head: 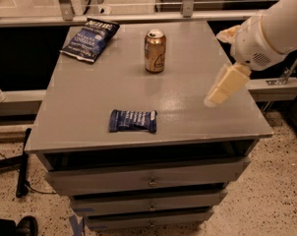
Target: Move orange can near rxbar blueberry
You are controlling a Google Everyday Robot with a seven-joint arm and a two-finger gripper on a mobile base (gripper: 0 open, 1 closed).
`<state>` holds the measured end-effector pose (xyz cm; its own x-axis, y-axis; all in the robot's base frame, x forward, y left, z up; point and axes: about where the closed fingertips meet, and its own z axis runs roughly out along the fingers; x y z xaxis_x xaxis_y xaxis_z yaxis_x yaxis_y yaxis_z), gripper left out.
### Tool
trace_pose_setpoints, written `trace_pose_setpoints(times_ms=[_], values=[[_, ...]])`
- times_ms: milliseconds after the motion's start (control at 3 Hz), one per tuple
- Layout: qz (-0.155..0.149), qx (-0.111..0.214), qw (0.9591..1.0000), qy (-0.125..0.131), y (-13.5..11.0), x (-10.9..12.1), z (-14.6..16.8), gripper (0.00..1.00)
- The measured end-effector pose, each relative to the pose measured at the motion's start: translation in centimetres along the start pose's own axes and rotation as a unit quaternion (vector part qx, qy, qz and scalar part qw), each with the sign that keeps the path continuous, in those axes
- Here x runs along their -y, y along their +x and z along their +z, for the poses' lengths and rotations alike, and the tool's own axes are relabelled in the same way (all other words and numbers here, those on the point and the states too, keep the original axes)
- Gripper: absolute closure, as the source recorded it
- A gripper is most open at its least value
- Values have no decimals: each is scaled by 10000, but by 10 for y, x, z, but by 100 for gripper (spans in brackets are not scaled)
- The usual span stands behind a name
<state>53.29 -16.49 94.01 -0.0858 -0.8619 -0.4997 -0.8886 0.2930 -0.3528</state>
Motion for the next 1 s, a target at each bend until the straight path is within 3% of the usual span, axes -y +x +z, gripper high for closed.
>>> trace_pose_setpoints(times_ms=[333,667,1000], values=[[255,730,9970,53,-21,28,39,0],[557,1286,9901,63,-38,55,72,0],[890,1822,9792,-77,-59,73,107,0]])
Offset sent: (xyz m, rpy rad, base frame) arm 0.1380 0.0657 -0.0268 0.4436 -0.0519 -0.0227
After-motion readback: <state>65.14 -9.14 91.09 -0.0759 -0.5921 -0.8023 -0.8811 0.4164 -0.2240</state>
